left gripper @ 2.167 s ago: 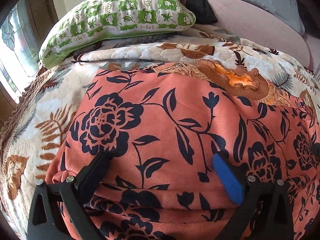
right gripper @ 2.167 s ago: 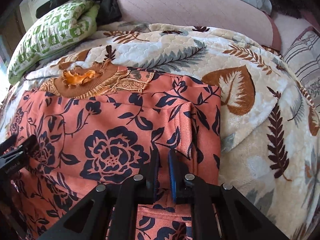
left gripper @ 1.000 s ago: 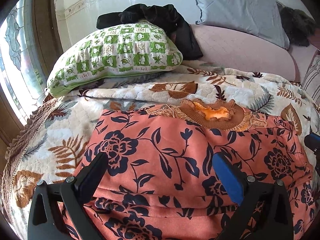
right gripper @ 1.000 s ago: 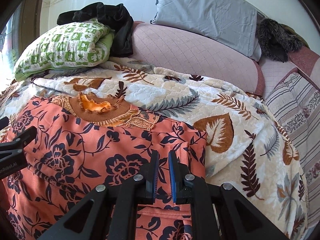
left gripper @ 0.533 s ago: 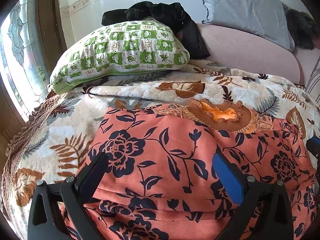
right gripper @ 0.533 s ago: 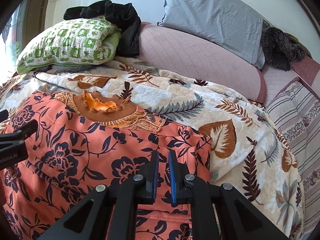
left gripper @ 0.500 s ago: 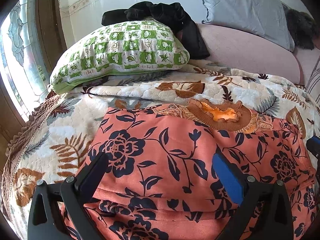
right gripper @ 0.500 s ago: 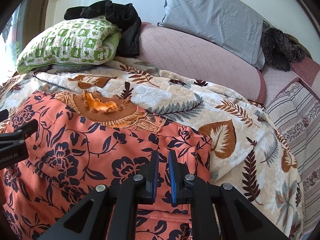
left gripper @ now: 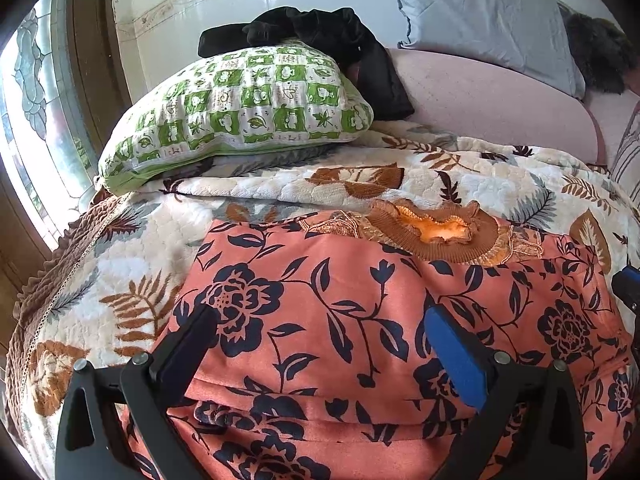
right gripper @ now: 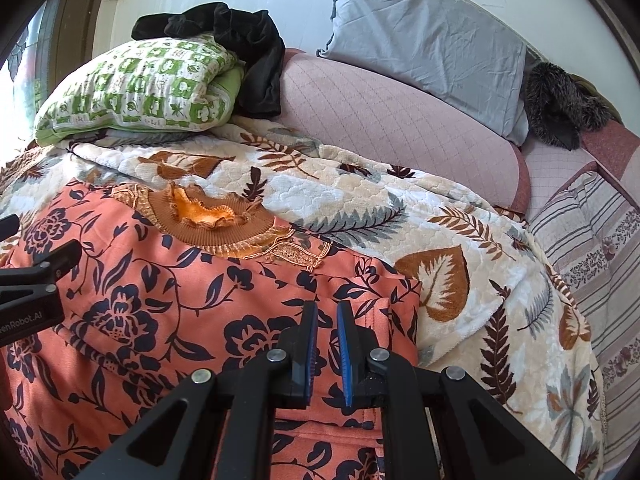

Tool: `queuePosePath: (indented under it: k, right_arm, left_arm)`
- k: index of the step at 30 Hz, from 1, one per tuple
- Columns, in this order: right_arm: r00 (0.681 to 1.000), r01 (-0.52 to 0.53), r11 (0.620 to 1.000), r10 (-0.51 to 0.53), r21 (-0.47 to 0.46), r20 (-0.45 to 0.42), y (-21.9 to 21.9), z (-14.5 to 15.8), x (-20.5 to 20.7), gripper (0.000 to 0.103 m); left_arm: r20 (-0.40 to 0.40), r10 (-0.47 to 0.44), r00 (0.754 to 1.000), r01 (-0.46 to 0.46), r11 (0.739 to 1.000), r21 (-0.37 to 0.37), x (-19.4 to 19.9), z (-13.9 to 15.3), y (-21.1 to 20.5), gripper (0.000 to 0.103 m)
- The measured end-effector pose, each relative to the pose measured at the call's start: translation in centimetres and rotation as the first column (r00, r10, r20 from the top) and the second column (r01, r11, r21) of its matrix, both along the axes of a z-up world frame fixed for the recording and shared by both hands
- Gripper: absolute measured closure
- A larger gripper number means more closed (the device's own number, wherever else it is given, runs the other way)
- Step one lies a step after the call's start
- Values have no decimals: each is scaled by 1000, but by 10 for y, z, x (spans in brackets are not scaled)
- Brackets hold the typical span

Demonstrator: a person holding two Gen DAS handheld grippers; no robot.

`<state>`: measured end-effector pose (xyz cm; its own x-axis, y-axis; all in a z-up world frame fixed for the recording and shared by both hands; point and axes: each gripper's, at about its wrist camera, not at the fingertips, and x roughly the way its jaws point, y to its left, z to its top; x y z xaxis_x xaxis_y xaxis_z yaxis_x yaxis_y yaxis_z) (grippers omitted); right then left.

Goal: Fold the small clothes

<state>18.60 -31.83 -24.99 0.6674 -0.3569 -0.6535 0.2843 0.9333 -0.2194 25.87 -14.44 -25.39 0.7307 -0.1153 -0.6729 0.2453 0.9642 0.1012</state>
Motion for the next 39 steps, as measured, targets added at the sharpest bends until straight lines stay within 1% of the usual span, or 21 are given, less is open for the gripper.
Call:
queuePosePath:
  k: [5,14,27,33,35,37,39]
  right_arm:
    - [1000,1,1000,-1,3,-6,-1,-2,1,91]
    - [1000,14,1000,-14,27,-20,-5,-8,3,91]
    - [999,20,999,-19,47,-37,-7,-12,6,91]
    - [997,44,994,-36,104,-75,-18,-22,9,91]
    - [994,61,987,-46,149,-101,-25,-27,11,91]
    - [990,87,974,-60,211,-129,-35,-35,12,91]
    - [986,115,957,-79,265,-144,-48,-40,12,91]
  left_arm:
    - [4,2,1000,-2,1000,2,0,1,0,0]
    - [46,18,999,-19,1000,7,-2,8,2,0]
    - [50,22,999,-22,1000,4,-3,9,3,0]
    - [45,21,999,-22,1000,5,-2,8,3,0]
    - [30,18,999,-18,1000,9,-1,5,3,0]
    - [-8,19,1000,-19,1000,22,4,-2,3,0]
    - [-79,40,996,-39,999,21,13,-14,8,0]
